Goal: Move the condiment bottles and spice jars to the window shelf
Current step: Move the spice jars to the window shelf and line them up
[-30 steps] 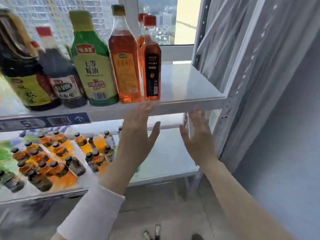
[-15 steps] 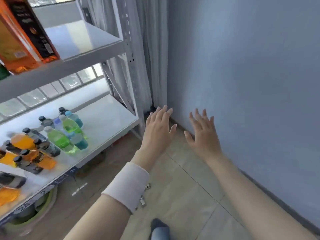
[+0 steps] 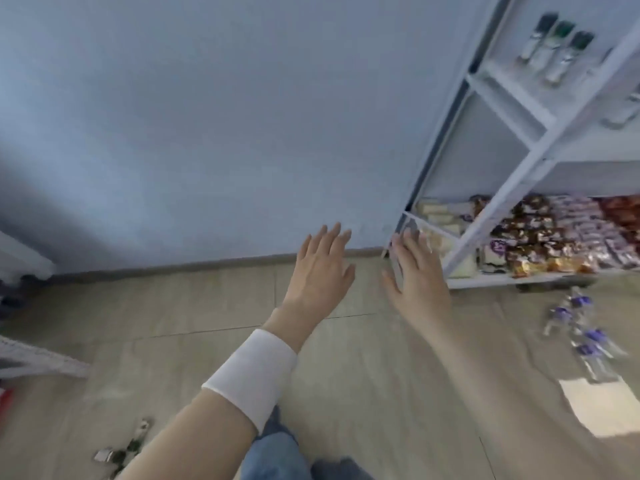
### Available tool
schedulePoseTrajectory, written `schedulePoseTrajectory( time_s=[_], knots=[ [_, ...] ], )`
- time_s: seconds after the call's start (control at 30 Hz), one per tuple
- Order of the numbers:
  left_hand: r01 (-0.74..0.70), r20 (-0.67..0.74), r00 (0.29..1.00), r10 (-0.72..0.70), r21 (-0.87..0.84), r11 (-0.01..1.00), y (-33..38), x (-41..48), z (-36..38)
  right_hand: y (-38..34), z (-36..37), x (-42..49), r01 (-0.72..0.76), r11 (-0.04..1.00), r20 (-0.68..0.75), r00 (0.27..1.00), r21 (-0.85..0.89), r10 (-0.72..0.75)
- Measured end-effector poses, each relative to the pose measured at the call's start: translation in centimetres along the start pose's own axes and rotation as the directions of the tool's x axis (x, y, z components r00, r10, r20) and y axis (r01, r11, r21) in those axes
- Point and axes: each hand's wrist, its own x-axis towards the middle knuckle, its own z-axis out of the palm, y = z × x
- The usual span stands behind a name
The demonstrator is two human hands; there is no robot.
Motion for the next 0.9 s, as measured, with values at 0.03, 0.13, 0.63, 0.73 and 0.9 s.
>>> schedulePoseTrajectory(
  time_s=[0.03,0.13,0.63,0.73,0.9],
  knots=[
    [-0.071,0.020,0.997,0.071,-0.004,0.997,2.9,0.9,1.2,2.6,-1.6,-1.1,-0.069,0.998,-0.014,0.998,-0.005,0.069],
    [-0.252,0.067,0.965,0.253,-0.021,0.967,10.6,3.4,4.3,8.9,-5.9,-4.1,-0.173,0.985,-0.131,0.977,-0.027,0.168],
    [-0.525,-0.038,0.850,0.525,-0.130,0.841,32.6,21.9,14.6,32.9,-18.5,0.6,-0.430,0.903,-0.348,0.846,0.001,0.403],
    [-0.494,-0.044,0.867,0.496,-0.205,0.845,35.6,26.5,15.2,36.4,-20.9,4.0,-0.414,0.910,-0.379,0.840,0.017,0.389],
    [-0.293,-0.137,0.955,0.262,-0.329,0.898,39.0,33.1,16.7,41.7,-23.0,8.6,-0.384,0.913,-0.396,0.823,0.140,0.407]
  ],
)
